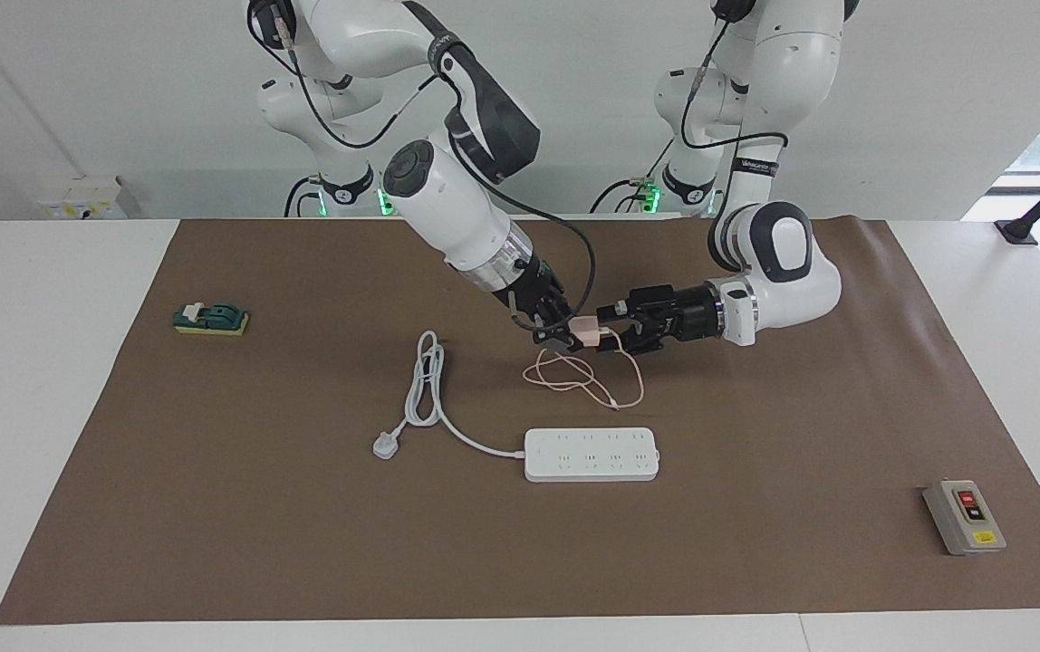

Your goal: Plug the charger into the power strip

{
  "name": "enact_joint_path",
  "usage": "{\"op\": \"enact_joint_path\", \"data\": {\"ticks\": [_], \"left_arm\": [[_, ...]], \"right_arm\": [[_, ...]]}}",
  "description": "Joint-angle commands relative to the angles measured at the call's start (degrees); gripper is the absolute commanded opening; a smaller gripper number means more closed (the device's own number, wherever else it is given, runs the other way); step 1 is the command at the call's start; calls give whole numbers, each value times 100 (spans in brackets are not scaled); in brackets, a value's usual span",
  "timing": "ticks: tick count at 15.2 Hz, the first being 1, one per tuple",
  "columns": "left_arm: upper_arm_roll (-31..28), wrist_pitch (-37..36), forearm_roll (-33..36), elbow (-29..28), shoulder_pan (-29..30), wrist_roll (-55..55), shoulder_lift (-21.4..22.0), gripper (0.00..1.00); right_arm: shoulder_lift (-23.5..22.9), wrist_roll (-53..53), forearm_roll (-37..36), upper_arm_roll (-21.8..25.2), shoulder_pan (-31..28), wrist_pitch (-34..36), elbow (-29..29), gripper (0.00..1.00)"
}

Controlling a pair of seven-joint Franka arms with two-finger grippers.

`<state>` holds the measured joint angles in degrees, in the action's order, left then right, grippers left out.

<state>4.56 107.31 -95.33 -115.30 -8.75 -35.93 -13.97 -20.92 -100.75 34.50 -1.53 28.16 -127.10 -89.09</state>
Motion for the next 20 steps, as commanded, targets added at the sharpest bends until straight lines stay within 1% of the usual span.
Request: {"op": "enact_joint_path", "data": {"ticks": [1, 6, 8, 9, 10, 12, 13, 17, 20], "left_arm": [[-52, 150, -153, -98, -101, -133, 97, 100], [-43, 272, -153, -98, -215, -353, 61, 100], [-43, 273, -161, -98, -224, -370, 61, 97], [-43, 281, -161, -98, -259, -405, 61, 91], [-43, 281, -161, -98, -277, -484, 61, 88], [-52, 229, -153, -98, -277, -511, 70, 84], [-52, 194, -153, -98, -268, -520, 70, 78], [-52, 124, -144, -116, -224, -546, 79, 69], [-69, 36, -135, -124, -206, -546, 79, 45]], "right_arm": [[0, -164, -127, -5, 14, -96, -21, 0], [0, -164, -127, -5, 14, -96, -21, 0], [0, -164, -127, -5, 6, -96, -21, 0], [0, -164, -127, -5, 6, -96, -21, 0], [0, -164, -127, -5, 6, -96, -21, 0], [0, -164, -119, -5, 6, -96, -21, 0], [0, -164, -119, -5, 6, -104, -21, 0], [0, -164, -119, -5, 6, -104, -21, 0], [0, -164, -110, -5, 6, -105, -21, 0]]}}
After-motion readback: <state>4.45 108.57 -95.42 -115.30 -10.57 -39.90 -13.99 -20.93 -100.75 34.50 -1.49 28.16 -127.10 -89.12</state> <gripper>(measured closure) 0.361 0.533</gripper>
